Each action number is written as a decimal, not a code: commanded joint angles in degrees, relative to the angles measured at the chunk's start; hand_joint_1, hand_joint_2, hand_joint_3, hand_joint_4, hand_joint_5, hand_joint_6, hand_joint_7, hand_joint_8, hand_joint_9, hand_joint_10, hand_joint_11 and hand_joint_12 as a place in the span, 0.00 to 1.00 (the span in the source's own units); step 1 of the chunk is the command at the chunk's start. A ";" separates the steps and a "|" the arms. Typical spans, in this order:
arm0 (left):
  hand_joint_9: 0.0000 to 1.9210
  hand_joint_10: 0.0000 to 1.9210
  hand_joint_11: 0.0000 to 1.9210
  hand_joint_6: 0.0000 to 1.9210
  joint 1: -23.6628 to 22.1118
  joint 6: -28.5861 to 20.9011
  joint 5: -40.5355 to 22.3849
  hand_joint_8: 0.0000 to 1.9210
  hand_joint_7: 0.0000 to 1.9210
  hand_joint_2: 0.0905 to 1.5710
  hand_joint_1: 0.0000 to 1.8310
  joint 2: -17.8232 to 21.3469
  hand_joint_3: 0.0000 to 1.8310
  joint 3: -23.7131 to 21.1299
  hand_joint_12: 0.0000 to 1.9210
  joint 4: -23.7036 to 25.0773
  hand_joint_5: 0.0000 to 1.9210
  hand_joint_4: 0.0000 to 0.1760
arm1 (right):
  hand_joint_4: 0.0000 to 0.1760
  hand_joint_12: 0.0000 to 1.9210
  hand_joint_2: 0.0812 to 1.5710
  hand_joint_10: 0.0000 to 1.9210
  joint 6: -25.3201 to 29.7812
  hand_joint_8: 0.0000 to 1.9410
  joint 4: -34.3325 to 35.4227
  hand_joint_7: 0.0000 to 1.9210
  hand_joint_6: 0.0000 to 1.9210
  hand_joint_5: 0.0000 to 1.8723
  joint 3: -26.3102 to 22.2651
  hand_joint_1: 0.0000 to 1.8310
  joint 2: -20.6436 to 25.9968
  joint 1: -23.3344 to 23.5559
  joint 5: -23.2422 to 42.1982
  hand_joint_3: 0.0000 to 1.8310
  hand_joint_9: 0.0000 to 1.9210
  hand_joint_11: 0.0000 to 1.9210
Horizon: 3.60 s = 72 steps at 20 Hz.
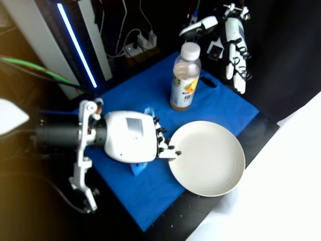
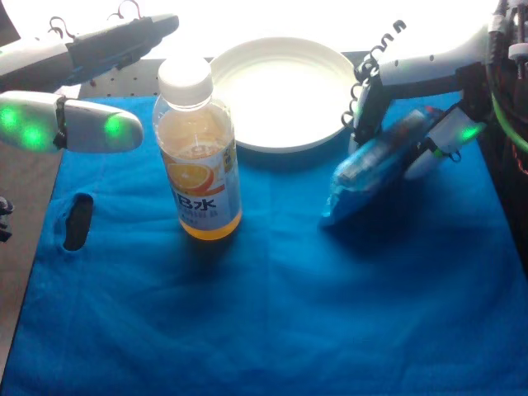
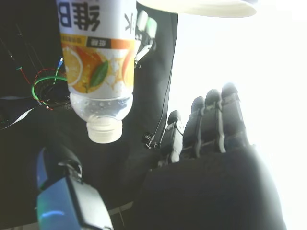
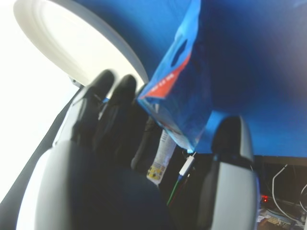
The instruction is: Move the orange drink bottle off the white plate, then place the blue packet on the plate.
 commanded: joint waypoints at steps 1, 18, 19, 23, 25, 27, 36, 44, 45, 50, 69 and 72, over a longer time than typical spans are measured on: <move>0.00 0.00 0.00 0.00 -0.76 0.04 -6.12 0.00 0.00 0.41 0.18 0.47 0.00 -0.22 0.00 -3.82 0.00 1.00 | 0.00 0.84 0.69 0.65 0.33 0.61 3.03 0.50 0.38 0.56 0.02 0.68 -0.14 0.47 0.05 0.00 0.38 0.34; 0.00 0.00 0.00 0.00 3.49 2.26 -6.73 0.00 0.00 0.38 0.21 3.41 0.00 -1.37 0.00 -8.06 0.00 1.00 | 0.00 0.67 0.70 0.68 -2.01 0.54 10.08 0.53 0.42 0.51 1.24 0.75 0.99 8.97 0.18 0.00 0.43 0.04; 0.00 0.00 0.00 0.00 3.53 2.27 -6.73 0.00 0.00 0.38 0.22 3.53 0.00 -1.37 0.00 -8.06 0.00 1.00 | 0.00 0.90 0.67 0.75 -3.41 0.55 13.41 0.55 0.31 0.58 2.39 0.71 0.58 9.22 0.19 0.00 0.45 0.26; 0.00 0.00 0.00 0.00 3.69 2.27 -6.77 0.00 0.00 0.39 0.18 3.54 0.00 -1.45 0.00 -8.10 0.00 1.00 | 0.00 0.91 0.64 0.69 -8.23 0.42 24.20 0.60 0.23 0.66 6.42 0.69 -2.20 9.96 0.22 0.00 0.44 0.38; 0.00 0.00 0.00 0.00 3.69 2.27 -6.76 0.00 0.00 0.40 0.19 3.57 0.00 -1.47 0.00 -8.10 0.00 1.00 | 0.10 0.79 0.64 0.51 -9.42 0.40 28.55 0.59 0.28 0.66 9.34 0.69 -4.81 9.96 0.25 0.00 0.39 0.18; 0.00 0.00 0.00 0.00 3.69 2.27 -7.00 0.00 0.00 0.39 0.20 3.62 0.00 -1.47 0.00 -8.09 0.00 1.00 | 0.04 0.74 0.63 0.46 -9.43 0.34 29.36 0.64 0.28 0.64 11.89 0.69 -7.13 9.95 0.23 0.00 0.55 0.43; 0.00 0.00 0.00 0.00 3.58 2.27 -7.44 0.00 0.00 0.40 0.24 3.69 0.00 -1.80 0.00 -7.66 0.00 1.00 | 0.00 0.52 0.64 0.52 -8.95 0.23 32.67 0.61 0.40 0.57 22.76 0.76 -17.08 7.73 -1.01 0.00 0.58 0.48; 0.00 0.00 0.00 0.00 3.03 2.24 -7.77 0.00 0.00 0.45 0.26 3.97 0.01 -2.43 0.00 -7.45 0.00 0.99 | 0.00 0.69 0.67 0.66 -7.09 0.31 33.77 0.56 0.40 0.59 29.82 0.75 -22.38 3.73 -1.08 0.00 0.48 0.28; 0.00 0.00 0.00 0.00 2.95 2.24 -7.83 0.00 0.00 0.44 0.25 3.96 0.00 -2.48 0.00 -7.44 0.00 1.00 | 0.00 0.73 0.65 0.62 -6.97 0.28 33.63 0.58 0.31 0.63 30.35 0.76 -22.89 3.25 -1.21 0.00 0.53 0.35; 0.00 0.00 0.00 0.00 2.76 2.25 -7.89 0.00 0.00 0.44 0.25 3.92 0.00 -2.67 0.00 -7.10 0.00 1.00 | 0.00 0.74 0.66 0.47 -6.15 0.52 31.02 0.58 0.19 0.63 31.71 0.70 -24.51 1.17 -3.20 0.00 0.58 0.49; 0.00 0.00 0.00 0.00 2.78 2.25 -8.39 0.00 0.00 0.43 0.25 3.69 0.00 -2.57 0.00 -7.11 0.00 1.00 | 0.00 0.63 0.57 0.29 -4.56 0.08 30.67 0.47 0.00 0.48 34.24 0.67 -26.18 -0.28 -3.22 0.00 0.34 0.19; 0.00 0.00 0.00 0.00 2.80 2.25 -8.29 0.00 0.00 0.43 0.26 3.63 0.00 -2.49 0.00 -7.10 0.00 1.00 | 0.00 0.54 0.54 0.05 -4.41 0.00 30.65 0.45 0.00 0.44 34.25 0.65 -26.19 -0.28 -2.97 0.00 0.39 0.16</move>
